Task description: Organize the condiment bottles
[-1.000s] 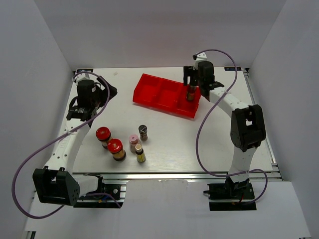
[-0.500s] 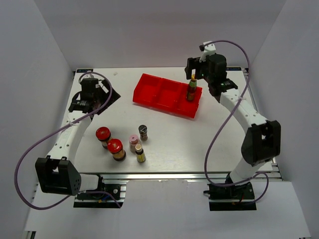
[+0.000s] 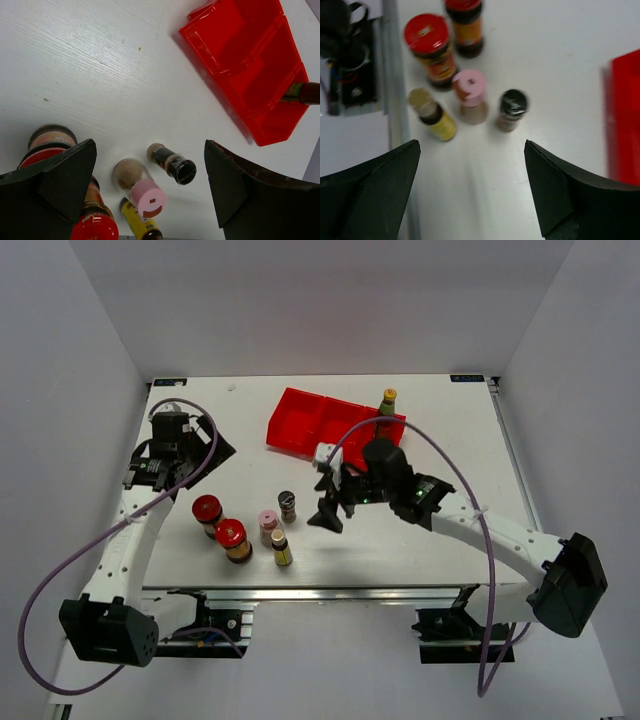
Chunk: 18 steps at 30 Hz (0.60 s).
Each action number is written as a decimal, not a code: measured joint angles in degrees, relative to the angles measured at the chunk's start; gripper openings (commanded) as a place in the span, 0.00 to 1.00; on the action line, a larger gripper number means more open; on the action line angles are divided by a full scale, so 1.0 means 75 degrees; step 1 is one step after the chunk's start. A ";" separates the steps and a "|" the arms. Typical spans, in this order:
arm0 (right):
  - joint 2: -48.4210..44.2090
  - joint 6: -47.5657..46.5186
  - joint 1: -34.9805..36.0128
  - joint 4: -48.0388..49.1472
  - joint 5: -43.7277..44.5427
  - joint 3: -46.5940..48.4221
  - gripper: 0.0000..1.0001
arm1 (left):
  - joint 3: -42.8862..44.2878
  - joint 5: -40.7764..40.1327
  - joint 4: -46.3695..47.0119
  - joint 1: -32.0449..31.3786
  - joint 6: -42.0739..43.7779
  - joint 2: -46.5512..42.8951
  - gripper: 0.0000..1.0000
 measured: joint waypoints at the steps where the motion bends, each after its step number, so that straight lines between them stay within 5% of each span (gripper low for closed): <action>1: 0.0038 -0.0047 0.0294 -0.0154 -0.0122 -0.0178 0.89 | -0.0006 -0.0003 -0.0003 0.0000 0.0020 -0.0099 0.98; 18: 0.2037 0.0516 0.2183 0.0772 0.1037 -0.0344 0.89 | -0.0425 -0.0026 -0.0134 0.0000 0.0207 -0.0289 0.98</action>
